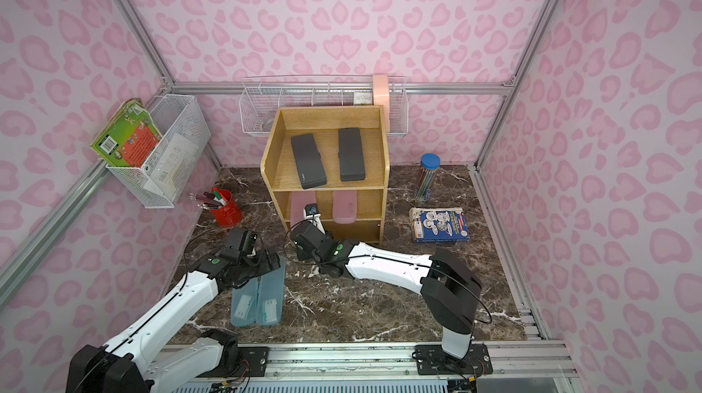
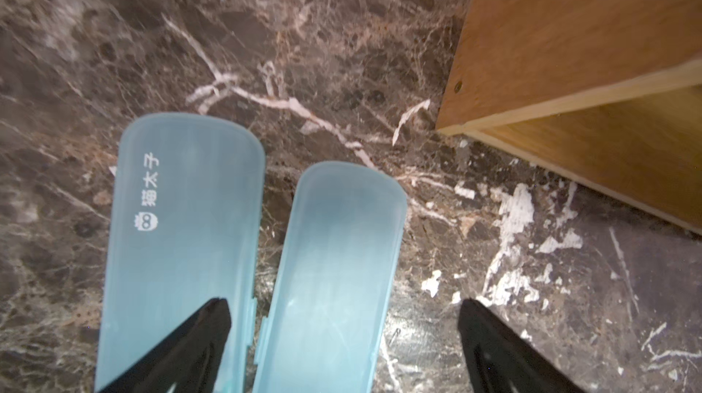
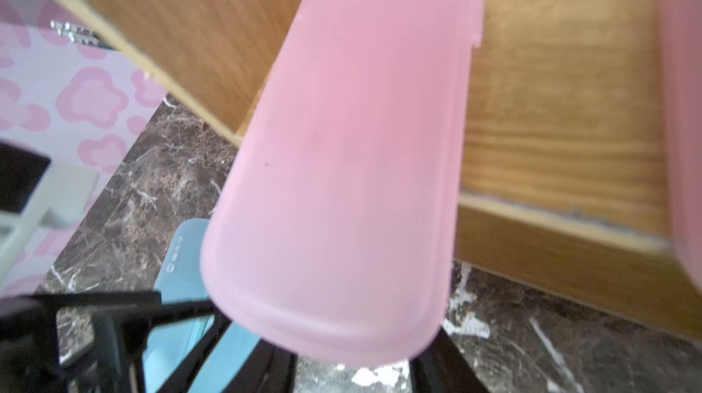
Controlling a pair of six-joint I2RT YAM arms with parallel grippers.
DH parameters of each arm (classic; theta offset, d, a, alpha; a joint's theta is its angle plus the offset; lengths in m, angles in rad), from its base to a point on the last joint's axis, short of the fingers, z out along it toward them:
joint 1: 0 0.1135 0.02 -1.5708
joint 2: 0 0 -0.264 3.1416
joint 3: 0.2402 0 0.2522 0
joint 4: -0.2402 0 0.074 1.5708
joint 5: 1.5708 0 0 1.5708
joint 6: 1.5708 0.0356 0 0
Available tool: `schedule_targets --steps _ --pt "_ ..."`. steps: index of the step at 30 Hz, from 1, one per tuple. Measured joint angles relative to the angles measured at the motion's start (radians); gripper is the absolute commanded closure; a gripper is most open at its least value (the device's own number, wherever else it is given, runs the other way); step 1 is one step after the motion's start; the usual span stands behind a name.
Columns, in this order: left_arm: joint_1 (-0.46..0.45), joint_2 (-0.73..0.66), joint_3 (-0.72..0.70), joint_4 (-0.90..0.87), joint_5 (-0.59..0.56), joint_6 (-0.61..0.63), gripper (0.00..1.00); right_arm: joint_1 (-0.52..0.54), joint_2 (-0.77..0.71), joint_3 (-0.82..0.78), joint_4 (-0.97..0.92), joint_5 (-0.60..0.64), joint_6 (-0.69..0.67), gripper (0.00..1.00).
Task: Place the pencil cases on the shelf according to color
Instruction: Place the pencil case on the shelf.
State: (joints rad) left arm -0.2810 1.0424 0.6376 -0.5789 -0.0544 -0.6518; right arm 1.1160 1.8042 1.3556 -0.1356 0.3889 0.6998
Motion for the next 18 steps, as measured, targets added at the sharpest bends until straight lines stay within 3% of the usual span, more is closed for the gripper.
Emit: schedule_targets --steps 8,18 --pt "-0.063 -0.003 -0.034 -0.021 0.026 -0.014 0.01 -0.006 0.003 0.077 0.031 -0.055 -0.057 0.41" --pt "-0.172 0.039 -0.099 -0.050 -0.007 -0.085 0.01 0.154 -0.184 -0.216 0.025 0.001 0.010 0.22"
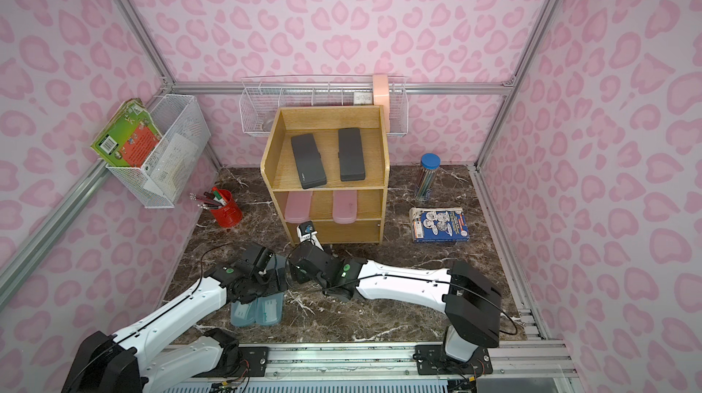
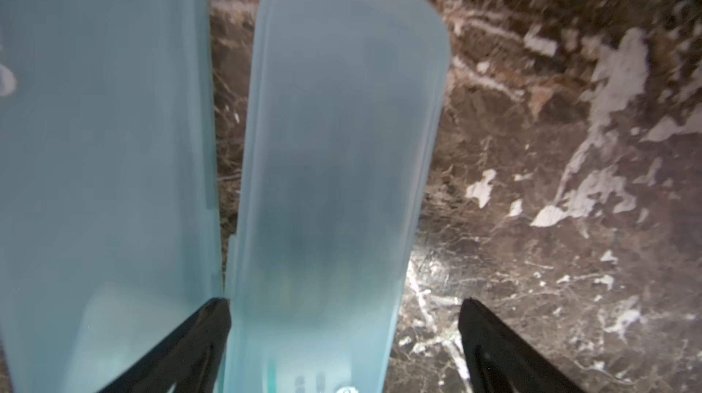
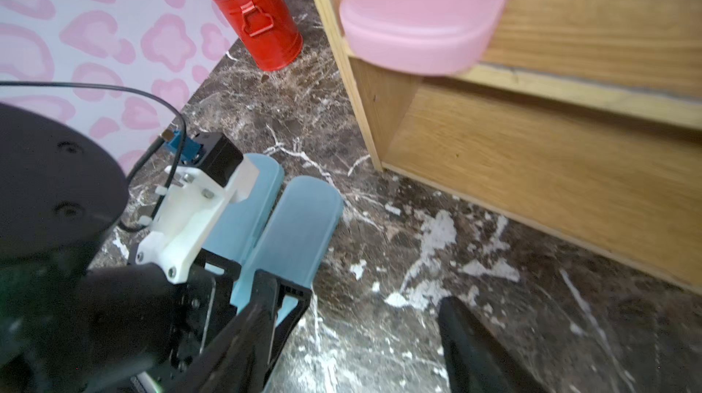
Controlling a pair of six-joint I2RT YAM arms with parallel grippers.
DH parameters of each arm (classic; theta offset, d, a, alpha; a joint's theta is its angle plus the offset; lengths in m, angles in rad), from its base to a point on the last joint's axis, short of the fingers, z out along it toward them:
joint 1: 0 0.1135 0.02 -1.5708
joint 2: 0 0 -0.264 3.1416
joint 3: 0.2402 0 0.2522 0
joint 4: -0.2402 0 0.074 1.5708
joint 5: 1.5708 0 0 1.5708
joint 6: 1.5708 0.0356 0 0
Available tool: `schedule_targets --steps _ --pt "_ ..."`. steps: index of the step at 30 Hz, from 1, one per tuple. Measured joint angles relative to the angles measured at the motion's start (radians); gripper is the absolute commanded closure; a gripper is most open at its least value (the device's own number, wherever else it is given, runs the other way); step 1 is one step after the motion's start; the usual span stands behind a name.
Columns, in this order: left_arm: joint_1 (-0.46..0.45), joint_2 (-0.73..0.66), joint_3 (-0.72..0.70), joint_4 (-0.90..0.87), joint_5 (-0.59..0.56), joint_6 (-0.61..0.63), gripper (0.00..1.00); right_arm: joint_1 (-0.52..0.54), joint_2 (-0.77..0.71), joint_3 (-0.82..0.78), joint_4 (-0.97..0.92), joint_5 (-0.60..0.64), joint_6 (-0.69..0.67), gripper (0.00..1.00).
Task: Place the pencil cases on the shelf according to color
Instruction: Place the pencil case on the shelf, then move the pencil case to the center of the board.
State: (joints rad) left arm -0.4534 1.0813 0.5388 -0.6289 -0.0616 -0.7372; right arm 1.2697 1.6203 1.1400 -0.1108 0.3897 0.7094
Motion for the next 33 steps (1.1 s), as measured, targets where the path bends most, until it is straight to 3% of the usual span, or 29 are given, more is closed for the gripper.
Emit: schedule_targets --steps 3,8,12,17,23,33 --pt "-0.018 0.035 -0.034 0.031 0.000 -0.031 0.01 0.062 -0.044 -0.051 -0.029 0.051 0.044 0.19" --pt "-0.137 0.130 -0.035 0.115 -0.082 -0.087 0.03 0.203 -0.115 -0.121 -0.140 0.188 0.212 0.16" --pt "-0.273 0.268 0.057 0.160 -0.150 -0.134 0.03 0.248 -0.152 -0.171 -0.279 0.261 0.363 0.13" --pt "-0.410 0.353 0.181 0.157 -0.095 -0.226 0.03 0.273 -0.200 -0.199 -0.424 0.309 0.502 0.10" --pt "-0.435 0.273 0.231 0.100 -0.114 -0.290 0.02 0.268 -0.291 -0.286 -0.431 0.352 0.549 0.05" --pt "-0.392 -0.018 0.214 -0.219 -0.352 -0.272 0.02 0.128 -0.323 -0.394 -0.175 0.239 0.425 0.01"
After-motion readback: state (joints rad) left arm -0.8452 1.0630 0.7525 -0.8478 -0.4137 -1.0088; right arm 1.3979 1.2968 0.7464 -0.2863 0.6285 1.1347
